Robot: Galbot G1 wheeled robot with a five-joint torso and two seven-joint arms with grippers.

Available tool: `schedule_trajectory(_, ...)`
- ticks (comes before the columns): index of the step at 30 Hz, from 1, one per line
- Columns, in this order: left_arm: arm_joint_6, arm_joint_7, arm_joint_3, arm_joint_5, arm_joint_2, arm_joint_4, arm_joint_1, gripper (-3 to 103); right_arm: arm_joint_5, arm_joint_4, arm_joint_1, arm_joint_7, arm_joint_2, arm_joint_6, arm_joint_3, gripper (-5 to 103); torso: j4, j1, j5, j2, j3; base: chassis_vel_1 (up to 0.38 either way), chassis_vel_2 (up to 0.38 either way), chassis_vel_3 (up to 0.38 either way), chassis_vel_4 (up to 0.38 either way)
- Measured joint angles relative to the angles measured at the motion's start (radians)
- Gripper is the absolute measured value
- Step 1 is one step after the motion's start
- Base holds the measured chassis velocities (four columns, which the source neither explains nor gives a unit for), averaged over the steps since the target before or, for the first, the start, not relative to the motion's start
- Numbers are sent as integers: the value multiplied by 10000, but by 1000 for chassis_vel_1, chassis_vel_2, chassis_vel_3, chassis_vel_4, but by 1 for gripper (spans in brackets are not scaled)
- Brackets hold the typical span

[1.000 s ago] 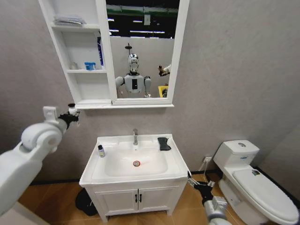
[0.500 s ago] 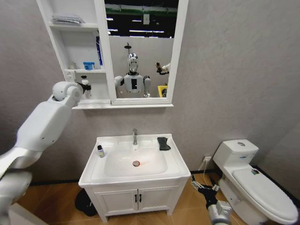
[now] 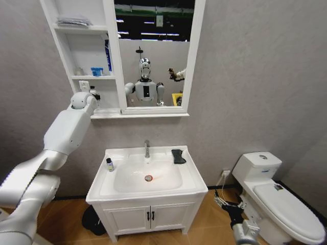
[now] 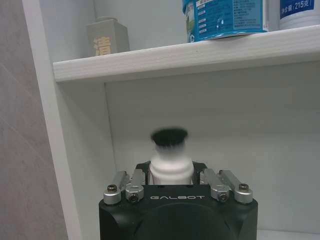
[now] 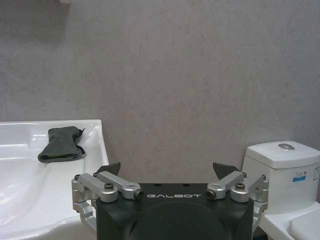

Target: Move facial cleanser and shampoo from washbasin to cabinet, then wipe washbasin with towel.

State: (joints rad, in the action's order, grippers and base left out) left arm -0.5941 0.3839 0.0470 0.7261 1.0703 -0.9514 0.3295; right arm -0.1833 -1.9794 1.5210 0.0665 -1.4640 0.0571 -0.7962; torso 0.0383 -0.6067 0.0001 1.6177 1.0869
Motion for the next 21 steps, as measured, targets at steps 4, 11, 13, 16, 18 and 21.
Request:
schedule_trajectory(4, 32, 72, -9, -18, 64, 7, -12, 55, -55, -95, 74, 5, 19, -14, -118, 100, 2, 0, 0, 0, 0, 0, 0, 0, 0)
schedule_trajectory(11, -113, 490, -199, 299, -122, -912, -353, 77, -202, -283, 211, -14, 128, -17, -340, 100, 3, 0, 1, 0, 0, 0, 0, 0, 0)
schedule_trajectory(13, -146, 560, -236, 356, -213, -1142, -462, 82, -214, -300, 219, -14, 134, -17, -359, 100, 5, 0, 1, 0, 0, 0, 0, 0, 0)
schedule_trajectory(16, -263, 909, -414, 567, -834, -2604, -1082, 93, -246, -365, 260, -16, 138, -19, -432, 100, 6, -3, 1, -1, 0, 0, 0, 0, 0)
schedule_trajectory(18, -376, 1195, -713, 712, -1541, -4323, -1933, 97, -258, -374, 273, -15, 130, -14, -491, 100, 5, -2, 0, 0, 0, 0, 0, 0, 0)
schedule_trajectory(21, -546, 1865, -1533, 822, -2928, -7538, -4183, 100, -269, -235, 285, -17, 153, -40, -547, 100, -6, 2, -1, 0, -2, 0, 0, 0, 0)
